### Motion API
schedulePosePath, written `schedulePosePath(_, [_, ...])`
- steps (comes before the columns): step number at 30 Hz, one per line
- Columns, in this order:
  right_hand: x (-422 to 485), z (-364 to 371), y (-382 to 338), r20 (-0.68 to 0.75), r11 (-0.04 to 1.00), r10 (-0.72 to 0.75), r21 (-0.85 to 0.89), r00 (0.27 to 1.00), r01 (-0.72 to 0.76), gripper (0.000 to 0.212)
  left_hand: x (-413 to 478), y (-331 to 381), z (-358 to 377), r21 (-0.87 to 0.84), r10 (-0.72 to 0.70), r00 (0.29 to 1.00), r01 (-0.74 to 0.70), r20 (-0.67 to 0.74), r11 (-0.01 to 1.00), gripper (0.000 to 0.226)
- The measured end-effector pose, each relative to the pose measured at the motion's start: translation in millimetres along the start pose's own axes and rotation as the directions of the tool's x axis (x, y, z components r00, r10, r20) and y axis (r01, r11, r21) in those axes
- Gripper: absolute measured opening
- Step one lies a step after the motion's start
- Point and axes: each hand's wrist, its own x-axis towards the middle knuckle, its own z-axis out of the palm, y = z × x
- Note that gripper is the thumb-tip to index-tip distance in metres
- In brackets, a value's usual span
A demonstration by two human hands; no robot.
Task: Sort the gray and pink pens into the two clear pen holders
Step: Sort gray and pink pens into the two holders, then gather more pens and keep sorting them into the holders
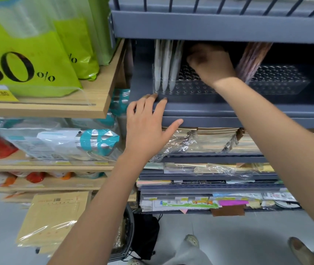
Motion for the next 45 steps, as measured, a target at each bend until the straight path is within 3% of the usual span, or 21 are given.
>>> schedulePosePath(2, [-11.8,-8.8,2.6,-0.033,0.992,0.046,0.12,0.998,-0.042,0.028,2.7,0.2,-7.6,-0.085,-0.024,0.998,0.029,0.055,0.996,0.062])
schedulePosePath(4, [-32.5,-23.6,4.9,-0.067,0.966,0.065,0.254,0.996,-0.046,0.019,6.1,2.1,-18.1,-0.287,-0.076,0.993,0.099,0.091,0.953,0.047])
schedulePosePath(7, [-79.5,-56.5,7.3,-0.103,0.917,0.103,0.394,0.989,-0.054,0.016,4.0,11.9,-44.8,-0.721,-0.206,0.97,0.232,0.126,0.653,0.025])
schedulePosePath(10, [-143.4,-92.2,16.6,-0.09,0.883,0.102,0.467,0.991,-0.049,0.014,-23.0,23.6,-68.3,-0.905,-0.254,0.96,0.209,0.118,0.369,0.017])
schedulePosePath(12, [-191.4,-107.3,34.6,-0.051,0.846,0.165,0.521,0.985,-0.115,0.017,-54.7,29.8,-67.0,-0.942,-0.268,0.945,0.248,0.186,0.224,0.019])
schedulePosePath(14, [-239.6,-106.6,68.3,0.028,0.82,0.283,0.512,0.959,-0.257,0.015,-96.3,38.2,-48.1,-0.906,-0.293,0.901,0.382,0.321,0.183,0.019])
schedulePosePath(16, [-288.7,-91.6,113.8,0.131,0.734,0.469,0.492,0.873,-0.468,0.011,-145.5,50.8,-16.3,-0.801,-0.322,0.801,0.573,0.504,0.171,0.018])
schedulePosePath(19, [-371.6,-62.4,190.1,0.307,0.442,0.756,0.413,0.579,-0.796,0.01,-223.9,72.8,41.1,-0.526,-0.365,0.533,0.841,0.763,0.129,0.016])
schedulePosePath(21, [-430.4,-50.5,235.2,0.367,0.312,0.837,0.287,0.405,-0.905,0.013,-269.6,88.3,72.5,-0.345,-0.363,0.346,0.936,0.865,0.071,0.018])
schedulePosePath(22, [-458.3,-49.4,253.8,0.381,0.281,0.855,0.232,0.353,-0.931,0.014,-289.7,96.4,84.4,-0.268,-0.357,0.269,0.962,0.895,0.054,0.019])
schedulePosePath(25, [-519.1,-61.2,291.7,0.41,0.343,0.851,0.04,0.329,-0.938,0.016,-330.9,122.0,105.6,-0.116,-0.364,0.113,0.993,0.925,0.012,0.021])
schedulePosePath(27, [-541.8,-77.9,305.5,0.44,0.44,0.817,-0.06,0.372,-0.896,0.015,-343.3,141.7,112.2,-0.067,-0.368,0.08,0.997,0.926,0.047,0.02])
schedulePosePath(31, [-560.0,-118.7,323.3,0.463,0.491,0.787,-0.069,0.408,-0.869,0.007,-339.8,190.9,118.6,-0.125,-0.378,0.176,0.98,0.909,0.156,0.018])
schedulePosePath(34, [-557.8,-145.8,335.1,0.443,0.48,0.783,0.017,0.437,-0.877,0.019,-315.9,226.5,119.0,-0.165,-0.303,0.212,0.971,0.929,0.175,0.019])
schedulePosePath(37, [-539.3,-168.1,350.4,0.372,0.472,0.797,0.109,0.476,-0.875,0.019,-277.3,257.5,123.5,-0.218,-0.215,0.276,0.941,0.937,0.257,0.021])
schedulePosePath(41, [-484.6,-204.3,372.0,0.265,0.521,0.778,0.233,0.569,-0.821,0.019,-197.5,306.8,123.7,-0.409,-0.13,0.474,0.845,0.871,0.344,0.02])
schedulePosePath(45, [-398.3,-259.0,390.4,0.065,0.675,0.684,0.32,0.726,-0.665,0.011,-92.8,365.2,103.7,-0.651,-0.023,0.707,0.662,0.707,0.371,0.012])
